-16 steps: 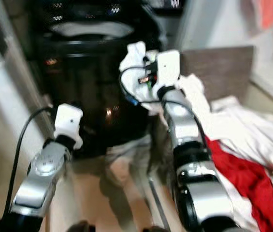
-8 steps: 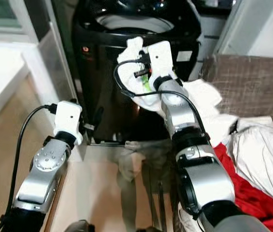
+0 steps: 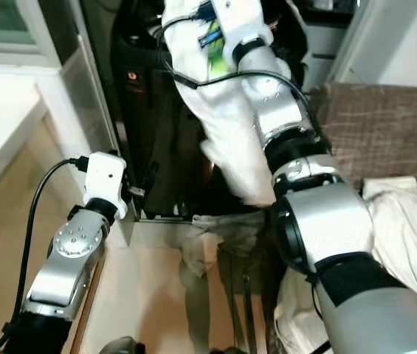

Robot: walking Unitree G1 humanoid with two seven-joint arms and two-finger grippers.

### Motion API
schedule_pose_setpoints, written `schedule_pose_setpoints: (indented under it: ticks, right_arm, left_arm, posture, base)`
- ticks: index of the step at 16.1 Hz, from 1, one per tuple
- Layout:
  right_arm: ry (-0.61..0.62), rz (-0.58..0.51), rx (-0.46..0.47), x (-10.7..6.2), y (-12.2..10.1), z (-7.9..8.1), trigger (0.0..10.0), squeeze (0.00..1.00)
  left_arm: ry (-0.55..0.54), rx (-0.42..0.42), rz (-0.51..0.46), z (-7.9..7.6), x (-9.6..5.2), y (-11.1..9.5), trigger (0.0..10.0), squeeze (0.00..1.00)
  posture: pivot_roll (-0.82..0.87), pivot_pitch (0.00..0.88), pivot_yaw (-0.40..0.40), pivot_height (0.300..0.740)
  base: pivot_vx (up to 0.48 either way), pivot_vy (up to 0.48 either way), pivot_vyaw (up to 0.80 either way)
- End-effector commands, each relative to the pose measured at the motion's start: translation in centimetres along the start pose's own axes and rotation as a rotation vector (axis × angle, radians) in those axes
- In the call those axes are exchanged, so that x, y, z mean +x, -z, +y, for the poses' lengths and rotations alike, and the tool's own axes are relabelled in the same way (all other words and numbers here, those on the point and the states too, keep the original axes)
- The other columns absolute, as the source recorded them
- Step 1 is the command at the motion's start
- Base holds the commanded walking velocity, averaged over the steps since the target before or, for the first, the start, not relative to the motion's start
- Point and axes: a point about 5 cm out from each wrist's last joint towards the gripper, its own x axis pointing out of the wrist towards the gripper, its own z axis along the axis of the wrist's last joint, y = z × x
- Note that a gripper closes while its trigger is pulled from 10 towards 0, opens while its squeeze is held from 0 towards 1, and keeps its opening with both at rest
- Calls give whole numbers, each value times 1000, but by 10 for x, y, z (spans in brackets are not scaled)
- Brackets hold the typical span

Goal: Clothes washing

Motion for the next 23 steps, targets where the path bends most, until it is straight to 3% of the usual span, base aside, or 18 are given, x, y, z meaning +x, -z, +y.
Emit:
schedule_pose_setpoints:
  ticks: [1,3,6,8,11,12,14,15,16,17,18,20,23]
  right_arm:
    - [43,84,10,-7,19,-9,10000,0]
    - [69,143,32,-16,38,-11,10000,0]
    - [66,240,114,-51,86,16,10000,0]
    - [81,265,179,-63,99,24,10000,0]
    - [141,285,466,-88,116,32,10000,0]
    - [133,292,513,-101,123,37,10000,0]
    - [150,300,525,-124,130,38,10000,0]
    - [110,297,513,-147,133,46,10000,0]
    - [92,321,511,-159,137,52,10000,0]
    - [69,383,527,-178,144,60,10000,0]
    - [66,413,542,-185,146,62,10000,0]
    - [177,435,528,-180,148,47,10000,0]
    - [172,448,500,-183,141,51,10000,0]
  left_arm:
    - [9,-3,-6,-1,1,-1,10000,0]
    - [3,-7,-2,0,-1,0,10000,0]
    - [-47,4,16,8,-3,5,10000,0]
    - [-69,23,4,12,-2,3,10000,0]
    - [-113,18,-3,22,-1,2,10000,0]
    - [-118,18,-11,23,-1,0,10000,0]
    - [-97,12,-18,21,-2,-2,10000,0]
    - [-59,38,-28,17,-3,-5,10000,0]
    - [-40,44,-30,15,-3,-5,10000,0]
    - [-20,53,-27,13,-2,-6,10000,0]
    - [-17,56,-24,13,-1,-5,10000,0]
    - [13,57,-27,14,3,-6,10000,0]
    - [71,42,-27,10,7,-4,10000,0]
  posture:
    - [-1,0,-51,732]
    - [2,0,-57,732]
    - [-11,0,-57,732]
    - [-9,0,-61,732]
    - [-17,0,-61,732]
    - [-17,0,-61,732]
    - [-20,0,-60,732]
    - [-20,0,-60,732]
    - [-20,0,-60,732]
    - [-20,0,-60,732]
    - [-20,0,-60,732]
    - [-32,0,-45,732]
    - [-55,0,-14,732]
  base:
    - [0,0,0]
    - [0,0,0]
    - [0,0,0]
    - [0,0,0]
    - [0,0,0]
    - [0,0,0]
    - [0,0,0]
    - [0,0,0]
    - [0,0,0]
    - [0,0,0]
    - [0,0,0]
    - [0,0,0]
    - [0,0,0]
